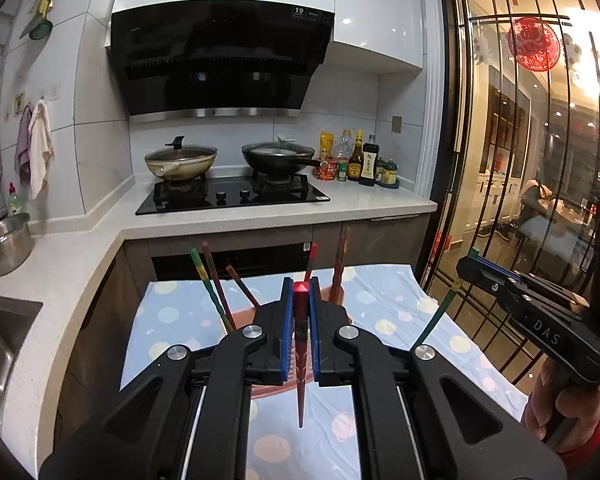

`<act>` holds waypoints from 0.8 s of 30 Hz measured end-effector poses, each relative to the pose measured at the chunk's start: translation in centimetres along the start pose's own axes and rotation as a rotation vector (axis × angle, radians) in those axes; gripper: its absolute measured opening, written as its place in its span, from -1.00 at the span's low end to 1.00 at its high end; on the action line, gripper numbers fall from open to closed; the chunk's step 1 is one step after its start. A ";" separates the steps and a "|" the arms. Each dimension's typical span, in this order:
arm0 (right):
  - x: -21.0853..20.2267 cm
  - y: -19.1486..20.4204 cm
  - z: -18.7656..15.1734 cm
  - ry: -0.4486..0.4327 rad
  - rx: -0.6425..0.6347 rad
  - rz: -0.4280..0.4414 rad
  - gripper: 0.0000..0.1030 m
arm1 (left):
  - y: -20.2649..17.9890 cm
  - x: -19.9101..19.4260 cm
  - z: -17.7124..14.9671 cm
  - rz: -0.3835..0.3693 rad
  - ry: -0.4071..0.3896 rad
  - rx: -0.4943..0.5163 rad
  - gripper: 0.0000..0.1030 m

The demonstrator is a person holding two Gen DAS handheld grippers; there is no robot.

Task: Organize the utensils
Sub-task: 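Lift both chopsticks and carry them above the pink holder, then lower both chopsticks into the pink holder and open both tools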

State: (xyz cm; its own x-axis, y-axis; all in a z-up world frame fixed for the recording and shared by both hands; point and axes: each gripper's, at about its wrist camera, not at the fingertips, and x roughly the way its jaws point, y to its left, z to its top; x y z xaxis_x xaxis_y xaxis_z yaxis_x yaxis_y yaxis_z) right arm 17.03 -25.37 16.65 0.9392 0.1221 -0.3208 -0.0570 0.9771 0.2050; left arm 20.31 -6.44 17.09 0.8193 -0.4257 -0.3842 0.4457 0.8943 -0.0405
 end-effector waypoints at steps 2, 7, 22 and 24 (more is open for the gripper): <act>0.6 0.3 1.5 -0.019 -0.001 0.007 -0.87 | 0.3 0.1 1.4 0.010 -0.021 0.009 -0.87; 2.0 0.9 5.3 -0.068 -0.010 0.002 -0.87 | 0.9 0.5 4.9 0.032 -0.069 0.024 -0.87; 10.5 2.6 8.1 -0.015 -0.050 -0.014 -0.87 | 3.7 5.6 8.7 0.080 -0.053 0.016 -0.87; 11.6 2.5 7.3 0.013 -0.048 -0.012 -0.87 | 4.0 6.5 8.2 0.082 -0.034 0.014 -0.87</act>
State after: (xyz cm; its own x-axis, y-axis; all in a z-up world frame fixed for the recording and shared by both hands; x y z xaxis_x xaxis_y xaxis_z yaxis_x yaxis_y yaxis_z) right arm 30.29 -22.74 20.22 0.9357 0.1118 -0.3347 -0.0618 0.9857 0.1565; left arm 30.36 -6.79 22.00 0.8651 -0.3553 -0.3542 0.3811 0.9245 0.0033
